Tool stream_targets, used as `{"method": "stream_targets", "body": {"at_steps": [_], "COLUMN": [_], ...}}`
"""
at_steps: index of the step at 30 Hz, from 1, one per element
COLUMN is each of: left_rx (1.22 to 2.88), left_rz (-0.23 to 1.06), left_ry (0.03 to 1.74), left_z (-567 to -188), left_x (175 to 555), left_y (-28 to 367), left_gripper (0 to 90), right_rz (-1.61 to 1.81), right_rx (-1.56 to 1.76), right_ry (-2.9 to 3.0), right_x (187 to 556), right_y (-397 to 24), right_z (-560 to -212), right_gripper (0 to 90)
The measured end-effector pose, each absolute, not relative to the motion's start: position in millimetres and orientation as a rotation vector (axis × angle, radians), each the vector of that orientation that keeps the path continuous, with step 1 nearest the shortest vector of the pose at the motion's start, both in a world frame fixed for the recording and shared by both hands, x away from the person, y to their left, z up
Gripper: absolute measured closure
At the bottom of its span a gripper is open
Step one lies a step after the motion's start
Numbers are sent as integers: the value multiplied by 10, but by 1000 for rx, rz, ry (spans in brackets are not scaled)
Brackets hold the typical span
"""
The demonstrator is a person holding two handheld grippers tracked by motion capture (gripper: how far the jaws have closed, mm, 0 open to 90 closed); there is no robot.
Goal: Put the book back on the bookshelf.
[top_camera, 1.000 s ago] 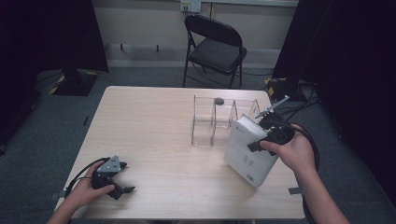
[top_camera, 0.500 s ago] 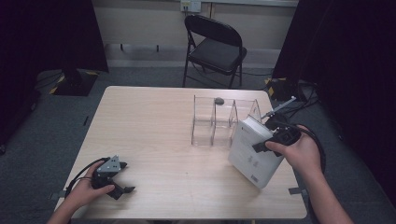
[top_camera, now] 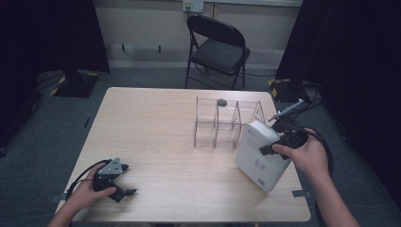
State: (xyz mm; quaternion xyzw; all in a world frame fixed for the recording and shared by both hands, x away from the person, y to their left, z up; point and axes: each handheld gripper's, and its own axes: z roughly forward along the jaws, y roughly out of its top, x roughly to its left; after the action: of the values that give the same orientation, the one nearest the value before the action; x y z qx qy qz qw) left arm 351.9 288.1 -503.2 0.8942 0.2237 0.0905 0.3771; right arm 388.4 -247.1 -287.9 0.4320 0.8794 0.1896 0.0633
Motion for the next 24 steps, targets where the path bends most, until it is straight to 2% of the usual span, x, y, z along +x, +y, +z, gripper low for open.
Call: {"method": "stream_targets", "body": {"at_steps": [24], "left_rx": [2288], "left_rz": [229], "left_ry": [569], "left_z": [-5031], "left_x": [3522], "left_y": [2882], "left_gripper": [0], "right_rz": [565], "right_rx": [1451], "right_ry": [2574], "right_x": [4010], "right_y": [-2534], "right_z": [-2871], "right_gripper": [522]}}
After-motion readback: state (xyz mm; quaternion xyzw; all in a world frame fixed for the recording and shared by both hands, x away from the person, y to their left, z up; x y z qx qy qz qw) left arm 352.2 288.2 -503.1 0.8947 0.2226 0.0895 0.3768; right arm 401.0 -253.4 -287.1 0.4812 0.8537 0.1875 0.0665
